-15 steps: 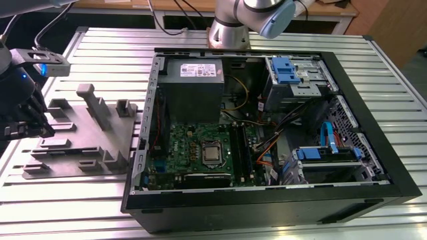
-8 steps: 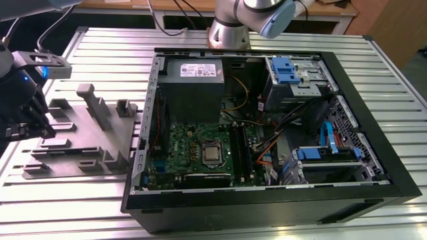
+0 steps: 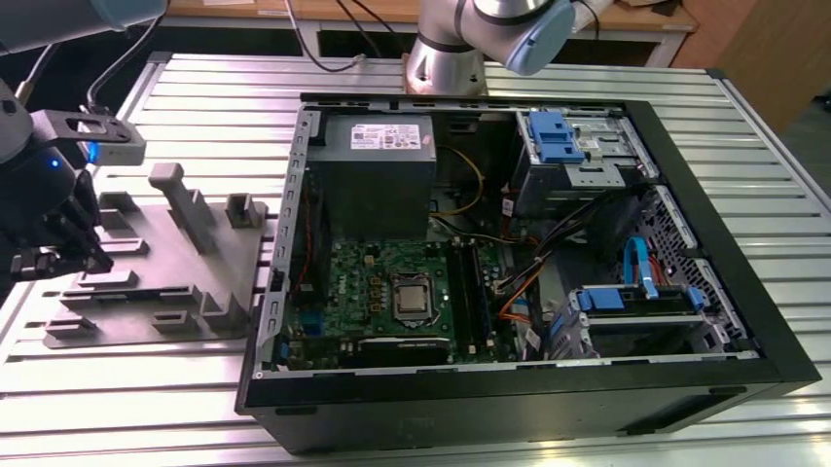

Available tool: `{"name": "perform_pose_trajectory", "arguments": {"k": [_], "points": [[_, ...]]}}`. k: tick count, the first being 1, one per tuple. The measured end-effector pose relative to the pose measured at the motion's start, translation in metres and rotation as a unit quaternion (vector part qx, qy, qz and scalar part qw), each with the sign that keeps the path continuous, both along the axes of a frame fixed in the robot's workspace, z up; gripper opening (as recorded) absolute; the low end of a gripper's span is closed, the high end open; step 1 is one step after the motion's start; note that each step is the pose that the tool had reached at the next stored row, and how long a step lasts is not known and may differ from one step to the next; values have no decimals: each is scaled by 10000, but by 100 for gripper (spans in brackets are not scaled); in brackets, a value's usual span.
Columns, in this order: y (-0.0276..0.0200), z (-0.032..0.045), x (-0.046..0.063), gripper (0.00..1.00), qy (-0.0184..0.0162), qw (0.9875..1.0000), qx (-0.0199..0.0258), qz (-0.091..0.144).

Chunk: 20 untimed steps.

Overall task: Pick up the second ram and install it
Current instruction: 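Pick up the second ram and move it above second insertion slot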

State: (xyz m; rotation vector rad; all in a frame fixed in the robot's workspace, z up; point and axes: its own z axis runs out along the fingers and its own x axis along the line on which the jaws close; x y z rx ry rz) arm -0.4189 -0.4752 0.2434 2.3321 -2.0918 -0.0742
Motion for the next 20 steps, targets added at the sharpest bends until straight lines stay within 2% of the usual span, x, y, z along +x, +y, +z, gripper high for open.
{"name": "perform_pose_trajectory", "arguments": {"k": [6, 9, 20], "points": [[-34, -22, 0, 10, -1, 10000, 1, -63], [-37, -57, -1, 10, 0, 10000, 0, -78], [-38, -62, 0, 10, 0, 10000, 0, -78]]}}
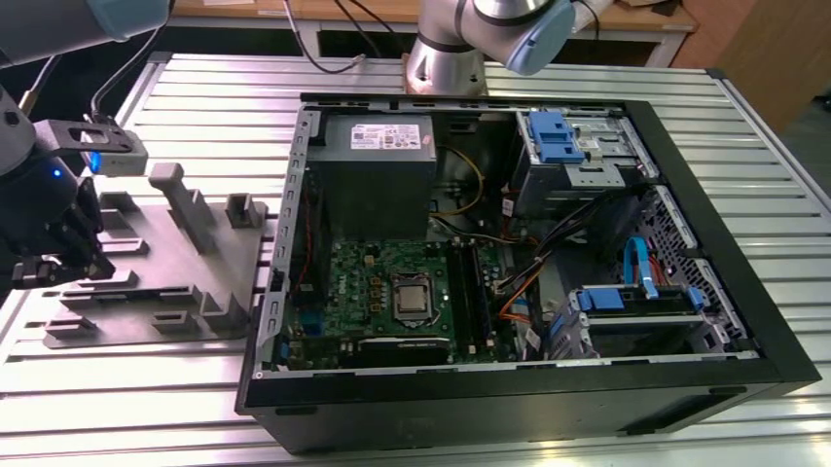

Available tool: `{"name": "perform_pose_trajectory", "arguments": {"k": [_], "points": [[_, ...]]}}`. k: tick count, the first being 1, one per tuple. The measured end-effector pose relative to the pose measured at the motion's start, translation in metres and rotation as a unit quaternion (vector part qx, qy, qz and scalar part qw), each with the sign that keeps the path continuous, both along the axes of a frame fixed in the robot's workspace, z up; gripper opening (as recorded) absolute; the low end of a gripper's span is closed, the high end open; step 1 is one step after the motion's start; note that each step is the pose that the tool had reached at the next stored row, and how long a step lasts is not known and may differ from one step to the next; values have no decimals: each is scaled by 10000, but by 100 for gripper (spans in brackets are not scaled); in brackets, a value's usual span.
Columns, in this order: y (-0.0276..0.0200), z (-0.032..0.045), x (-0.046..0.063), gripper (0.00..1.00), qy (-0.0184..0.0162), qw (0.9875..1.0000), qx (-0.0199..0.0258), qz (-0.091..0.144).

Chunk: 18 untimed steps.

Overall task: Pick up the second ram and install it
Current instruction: 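Pick up the second ram and move it above second insertion slot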

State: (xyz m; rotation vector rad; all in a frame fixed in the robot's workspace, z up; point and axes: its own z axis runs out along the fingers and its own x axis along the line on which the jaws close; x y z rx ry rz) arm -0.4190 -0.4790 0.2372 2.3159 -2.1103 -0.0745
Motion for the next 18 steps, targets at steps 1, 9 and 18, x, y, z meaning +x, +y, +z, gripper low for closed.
{"name": "perform_pose_trajectory", "arguments": {"k": [1, 9, 18], "points": [[0, 0, 0, 10, 0, 10000, 0, 0], [0, -27, 0, 10, 0, 10000, 0, 0], [-3, -121, 0, 10, 0, 10000, 0, 0]]}}
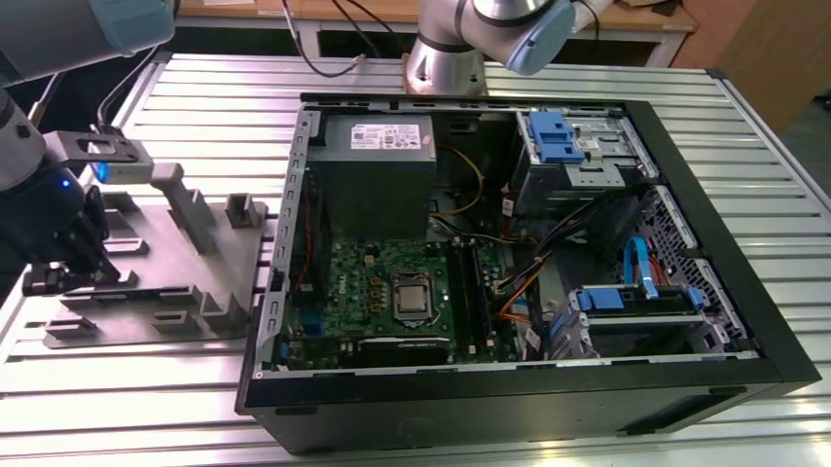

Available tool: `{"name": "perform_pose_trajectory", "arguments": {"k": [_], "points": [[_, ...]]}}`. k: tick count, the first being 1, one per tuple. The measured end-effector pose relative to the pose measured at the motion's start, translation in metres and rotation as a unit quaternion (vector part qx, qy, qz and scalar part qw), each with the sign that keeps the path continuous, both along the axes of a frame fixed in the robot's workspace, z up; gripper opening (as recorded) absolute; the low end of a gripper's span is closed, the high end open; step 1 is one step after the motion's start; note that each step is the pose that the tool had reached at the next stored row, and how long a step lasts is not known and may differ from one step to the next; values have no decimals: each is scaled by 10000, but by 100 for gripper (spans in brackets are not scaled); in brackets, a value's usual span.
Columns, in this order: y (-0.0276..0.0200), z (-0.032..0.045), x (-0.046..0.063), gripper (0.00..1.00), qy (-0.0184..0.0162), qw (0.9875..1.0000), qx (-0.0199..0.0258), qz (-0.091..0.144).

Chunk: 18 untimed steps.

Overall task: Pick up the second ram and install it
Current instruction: 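Pick up the second ram and move it above second insertion slot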

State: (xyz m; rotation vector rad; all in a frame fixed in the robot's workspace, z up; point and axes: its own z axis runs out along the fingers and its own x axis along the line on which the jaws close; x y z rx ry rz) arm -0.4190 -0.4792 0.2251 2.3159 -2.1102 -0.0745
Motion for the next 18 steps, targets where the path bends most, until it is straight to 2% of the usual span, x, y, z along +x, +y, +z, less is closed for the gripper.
{"name": "perform_pose_trajectory", "arguments": {"k": [9, 17, 18], "points": [[-5, -100, 0, 10, 0, 10000, 0, 0], [-5, -102, 0, 11, 0, 10000, 0, 0], [-5, -102, 0, 17, 0, 10000, 0, 0]]}}
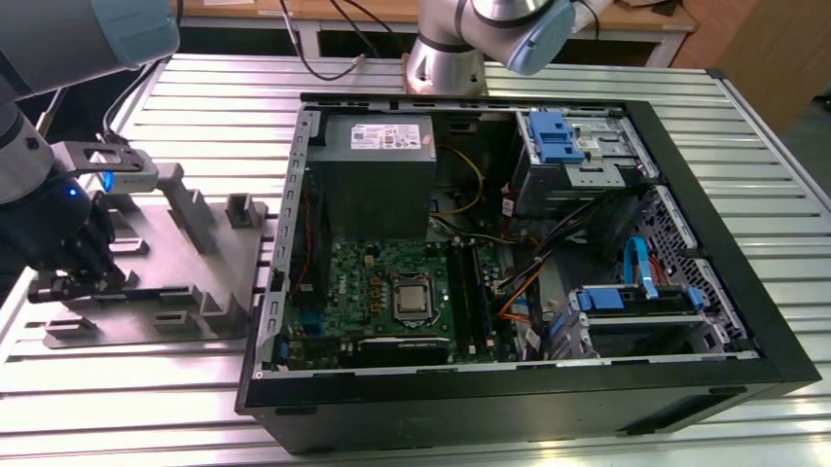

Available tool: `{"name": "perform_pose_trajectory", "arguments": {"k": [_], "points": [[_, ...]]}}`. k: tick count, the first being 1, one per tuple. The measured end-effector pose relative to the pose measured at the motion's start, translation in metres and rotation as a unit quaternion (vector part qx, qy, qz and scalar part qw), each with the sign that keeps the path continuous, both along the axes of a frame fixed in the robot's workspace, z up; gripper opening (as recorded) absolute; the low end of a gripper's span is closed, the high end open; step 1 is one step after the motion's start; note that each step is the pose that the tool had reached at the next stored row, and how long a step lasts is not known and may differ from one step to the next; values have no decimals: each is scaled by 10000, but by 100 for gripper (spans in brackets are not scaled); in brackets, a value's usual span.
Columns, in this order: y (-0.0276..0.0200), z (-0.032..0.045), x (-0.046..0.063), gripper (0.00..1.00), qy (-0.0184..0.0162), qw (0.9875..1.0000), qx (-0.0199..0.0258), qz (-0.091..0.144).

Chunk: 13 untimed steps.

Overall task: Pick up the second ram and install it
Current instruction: 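Pick up the second ram and move it above second insertion slot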

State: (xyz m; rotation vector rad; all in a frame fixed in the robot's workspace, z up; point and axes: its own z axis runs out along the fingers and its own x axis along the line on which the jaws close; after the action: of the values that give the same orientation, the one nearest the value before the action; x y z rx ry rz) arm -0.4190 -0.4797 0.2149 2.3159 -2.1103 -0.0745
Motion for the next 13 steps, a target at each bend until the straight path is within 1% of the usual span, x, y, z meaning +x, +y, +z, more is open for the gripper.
{"name": "perform_pose_trajectory", "arguments": {"k": [1, 2, 3, 4, 5, 10, 13], "points": [[-1, -1, 0, 23, 0, 10000, -1, 0], [-1, -2, 0, 23, 0, 10000, -3, 0], [-1, -2, 0, 29, -1, 10000, -5, 0], [-1, -4, 1, 29, 0, 10000, -8, 0], [-1, -22, 1, 36, -1, 10000, -7, 1], [-1, -110, 0, 36, 0, 10000, -8, 0], [-1, -120, 0, 36, 1, 10000, -9, 0]]}}
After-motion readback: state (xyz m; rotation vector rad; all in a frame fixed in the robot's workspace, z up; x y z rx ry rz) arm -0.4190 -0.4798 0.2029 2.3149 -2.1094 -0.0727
